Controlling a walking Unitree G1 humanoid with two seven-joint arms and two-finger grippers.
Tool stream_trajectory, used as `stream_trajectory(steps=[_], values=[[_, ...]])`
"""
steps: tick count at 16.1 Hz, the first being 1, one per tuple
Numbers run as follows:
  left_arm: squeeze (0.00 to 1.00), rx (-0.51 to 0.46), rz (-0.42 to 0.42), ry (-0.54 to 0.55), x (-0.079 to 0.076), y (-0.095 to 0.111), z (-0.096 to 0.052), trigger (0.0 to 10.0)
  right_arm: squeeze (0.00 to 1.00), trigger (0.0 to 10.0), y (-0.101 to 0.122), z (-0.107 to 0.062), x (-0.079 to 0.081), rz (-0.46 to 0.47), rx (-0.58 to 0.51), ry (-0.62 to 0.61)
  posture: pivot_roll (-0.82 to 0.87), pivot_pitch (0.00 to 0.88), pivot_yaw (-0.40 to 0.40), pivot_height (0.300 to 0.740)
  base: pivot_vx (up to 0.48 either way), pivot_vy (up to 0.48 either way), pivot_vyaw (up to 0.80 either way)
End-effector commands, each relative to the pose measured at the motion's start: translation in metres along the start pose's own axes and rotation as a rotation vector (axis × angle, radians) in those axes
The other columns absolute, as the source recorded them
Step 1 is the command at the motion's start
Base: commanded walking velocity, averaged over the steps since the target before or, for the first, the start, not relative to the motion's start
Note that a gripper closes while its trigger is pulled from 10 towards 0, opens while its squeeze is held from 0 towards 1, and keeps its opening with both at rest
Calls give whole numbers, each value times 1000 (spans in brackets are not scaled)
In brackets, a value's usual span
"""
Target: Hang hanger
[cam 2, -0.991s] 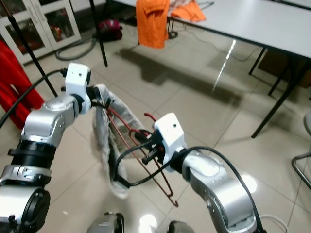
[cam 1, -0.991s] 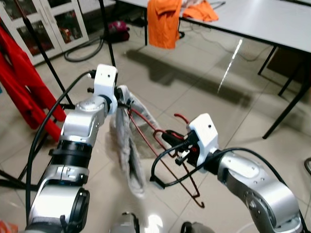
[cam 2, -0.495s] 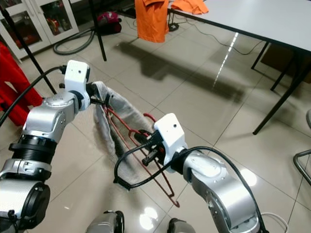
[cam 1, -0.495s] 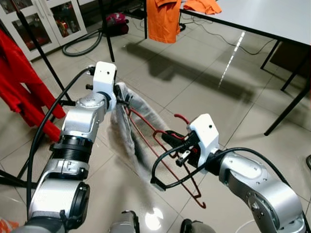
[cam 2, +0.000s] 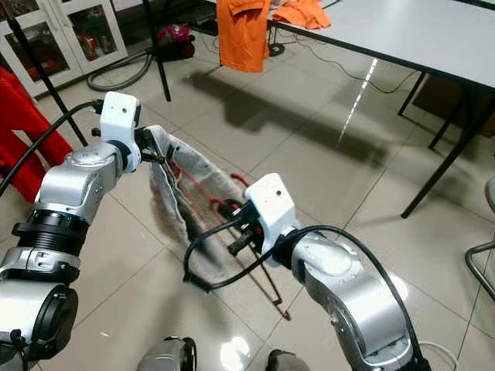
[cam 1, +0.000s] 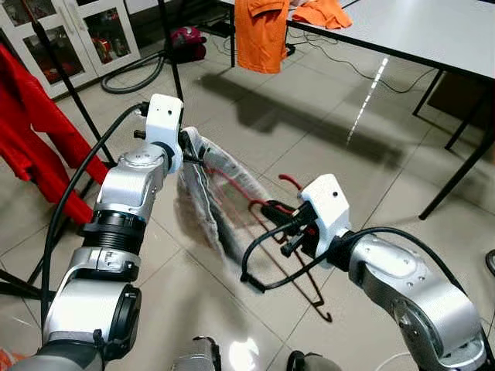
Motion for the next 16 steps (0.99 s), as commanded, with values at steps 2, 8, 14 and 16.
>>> stream_trajectory(steps=[2, 8, 14, 16], values=[[0, -74, -4, 1, 6, 21, -5, 10000, 0, 10000, 1, 4, -1, -10, -8, -10, -6, 27, 36, 740, 0, 0, 0], [0, -69, 30, 7, 5, 26, -3, 10000, 0, 10000, 9, 12, 11, 11, -47, 47, 7, 40, 42, 740, 0, 0, 0], [0, -80, 39, 26, 10, 33, -1, 10000, 0, 10000, 14, 6, 14, 17, -66, 65, 4, 39, 43, 740, 0, 0, 0], [0, -82, 40, 30, 11, 33, 0, 10000, 0, 10000, 14, 5, 15, 16, -65, 68, 1, 41, 44, 740, 0, 0, 0]])
Point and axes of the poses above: a point about 5 cm out from each wrist's last joint towards the gripper, its own z axis pointing out of the wrist towards the gripper, its own y axis along the axis of the wrist's last joint, x = y × z, the point moved 1 cm from there along z, pointing out of the wrist towards the gripper, and after that the axes turned 13 degrees about z, right-handed, at the moved point
